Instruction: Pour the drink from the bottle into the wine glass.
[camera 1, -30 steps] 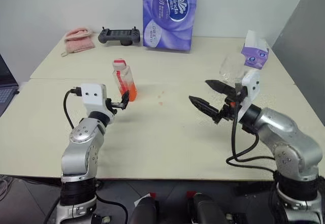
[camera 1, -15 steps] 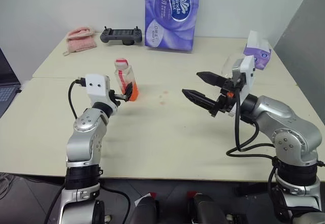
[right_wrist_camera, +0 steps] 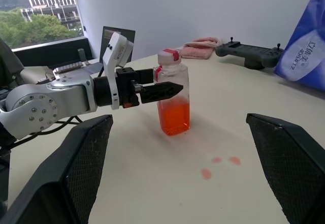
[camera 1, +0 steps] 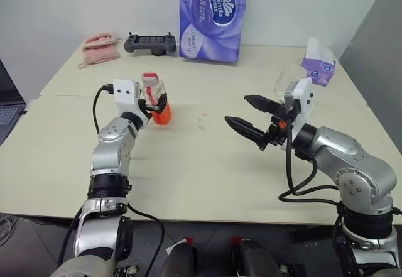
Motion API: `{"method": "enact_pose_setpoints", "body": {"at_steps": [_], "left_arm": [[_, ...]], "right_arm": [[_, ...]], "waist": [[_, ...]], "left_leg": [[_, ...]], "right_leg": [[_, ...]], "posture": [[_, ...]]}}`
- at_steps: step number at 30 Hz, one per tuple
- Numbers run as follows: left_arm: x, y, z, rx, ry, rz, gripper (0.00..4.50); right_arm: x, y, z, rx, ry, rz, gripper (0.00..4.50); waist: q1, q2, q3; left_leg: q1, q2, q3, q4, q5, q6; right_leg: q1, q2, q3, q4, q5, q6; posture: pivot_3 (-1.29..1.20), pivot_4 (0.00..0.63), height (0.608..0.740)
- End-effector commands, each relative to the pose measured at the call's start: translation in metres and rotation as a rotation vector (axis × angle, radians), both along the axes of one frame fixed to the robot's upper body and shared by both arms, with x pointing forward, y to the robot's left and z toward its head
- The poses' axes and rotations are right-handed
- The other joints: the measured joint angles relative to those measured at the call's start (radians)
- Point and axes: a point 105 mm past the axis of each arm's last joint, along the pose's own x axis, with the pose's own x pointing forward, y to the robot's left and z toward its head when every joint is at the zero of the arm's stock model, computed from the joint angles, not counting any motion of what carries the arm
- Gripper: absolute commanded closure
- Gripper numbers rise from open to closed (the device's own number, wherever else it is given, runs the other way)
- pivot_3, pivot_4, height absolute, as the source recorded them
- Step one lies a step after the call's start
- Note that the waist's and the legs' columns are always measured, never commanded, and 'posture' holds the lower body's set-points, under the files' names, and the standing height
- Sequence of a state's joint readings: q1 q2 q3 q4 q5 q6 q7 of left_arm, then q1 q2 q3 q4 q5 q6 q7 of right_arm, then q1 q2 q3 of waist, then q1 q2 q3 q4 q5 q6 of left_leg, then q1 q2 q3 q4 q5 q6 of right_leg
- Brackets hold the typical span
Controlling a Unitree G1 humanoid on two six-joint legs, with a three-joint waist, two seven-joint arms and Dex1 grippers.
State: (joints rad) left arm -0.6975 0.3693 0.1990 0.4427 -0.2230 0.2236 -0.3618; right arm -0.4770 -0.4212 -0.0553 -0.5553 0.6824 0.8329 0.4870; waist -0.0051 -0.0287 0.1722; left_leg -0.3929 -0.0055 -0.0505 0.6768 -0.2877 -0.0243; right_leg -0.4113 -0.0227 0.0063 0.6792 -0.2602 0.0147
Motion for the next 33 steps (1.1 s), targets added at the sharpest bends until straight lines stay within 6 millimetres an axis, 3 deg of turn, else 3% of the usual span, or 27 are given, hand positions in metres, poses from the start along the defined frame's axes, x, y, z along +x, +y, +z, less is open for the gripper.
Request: {"method": "enact_pose_setpoints", "body": {"at_steps": [1, 10, 13, 19, 23, 26, 29, 33], "left_arm": [[0.006, -0.008, 0.022, 0.022, -0.080, -0.040, 0.03], [0.012, -0.006, 0.027, 0.013, -0.100, -0.057, 0.03], [0.012, -0.003, 0.027, 0.005, -0.100, -0.049, 0.56], [0.011, 0.001, 0.022, -0.012, -0.078, -0.033, 2.52], [0.009, -0.001, 0.015, 0.000, -0.051, -0.033, 2.65], [0.006, -0.013, 0.024, 0.016, -0.063, -0.084, 2.65], [-0.005, -0.047, 0.049, 0.077, -0.100, -0.274, 2.65], [-0.042, -0.100, 0.071, 0.122, -0.134, -0.631, 2.65]], "right_arm": [[-0.007, -0.001, 0.012, 0.013, -0.065, -0.008, 0.00], [-0.006, -0.003, 0.013, 0.025, -0.063, -0.028, 0.00], [-0.004, -0.004, 0.014, 0.033, -0.065, -0.035, 0.00], [-0.002, -0.006, 0.016, 0.039, -0.067, -0.045, 0.00], [0.001, -0.005, 0.017, 0.029, -0.072, -0.057, 0.00], [0.008, -0.005, 0.018, 0.017, -0.065, -0.104, 0.00], [0.017, 0.004, 0.037, 0.036, -0.084, -0.123, 0.00], [0.022, 0.025, 0.051, 0.044, -0.102, -0.089, 0.00]], "waist": [[0.000, 0.000, 0.000], [0.000, 0.000, 0.000], [-0.001, 0.000, 0.000], [-0.001, 0.000, 0.000], [-0.001, 0.000, 0.000], [-0.001, 0.000, 0.000], [-0.003, 0.000, 0.001], [-0.003, 0.000, 0.001]], "left_leg": [[0.000, 0.000, 0.000, 0.000, 0.000, 0.000], [0.000, 0.000, 0.000, 0.000, 0.000, 0.000], [0.000, 0.000, 0.000, 0.000, 0.000, 0.000], [0.000, 0.000, 0.000, 0.000, 0.000, 0.000], [0.000, 0.000, 0.000, 0.000, 0.000, 0.000], [0.000, 0.000, 0.000, 0.000, 0.000, 0.000], [-0.001, 0.000, 0.000, 0.000, 0.000, 0.000], [-0.007, 0.000, 0.000, 0.001, 0.002, -0.003]], "right_leg": [[0.000, 0.000, 0.000, 0.000, 0.000, 0.000], [0.000, 0.000, 0.000, 0.000, 0.000, 0.000], [0.000, 0.000, 0.000, 0.000, 0.000, 0.000], [0.000, 0.000, 0.000, 0.000, 0.000, 0.000], [0.000, 0.000, 0.000, 0.000, 0.000, 0.000], [0.000, 0.000, 0.000, 0.000, 0.000, 0.000], [-0.001, 0.000, 0.000, 0.000, 0.000, 0.000], [-0.007, 0.000, 0.000, 0.001, 0.000, 0.000]], "posture": [[0.00, 0.150, 0.740], [0.00, 0.150, 0.740], [0.00, 0.150, 0.740], [0.00, 0.150, 0.740], [0.00, 0.150, 0.740], [0.00, 0.150, 0.740], [0.00, 0.150, 0.740], [0.00, 0.150, 0.740]]}}
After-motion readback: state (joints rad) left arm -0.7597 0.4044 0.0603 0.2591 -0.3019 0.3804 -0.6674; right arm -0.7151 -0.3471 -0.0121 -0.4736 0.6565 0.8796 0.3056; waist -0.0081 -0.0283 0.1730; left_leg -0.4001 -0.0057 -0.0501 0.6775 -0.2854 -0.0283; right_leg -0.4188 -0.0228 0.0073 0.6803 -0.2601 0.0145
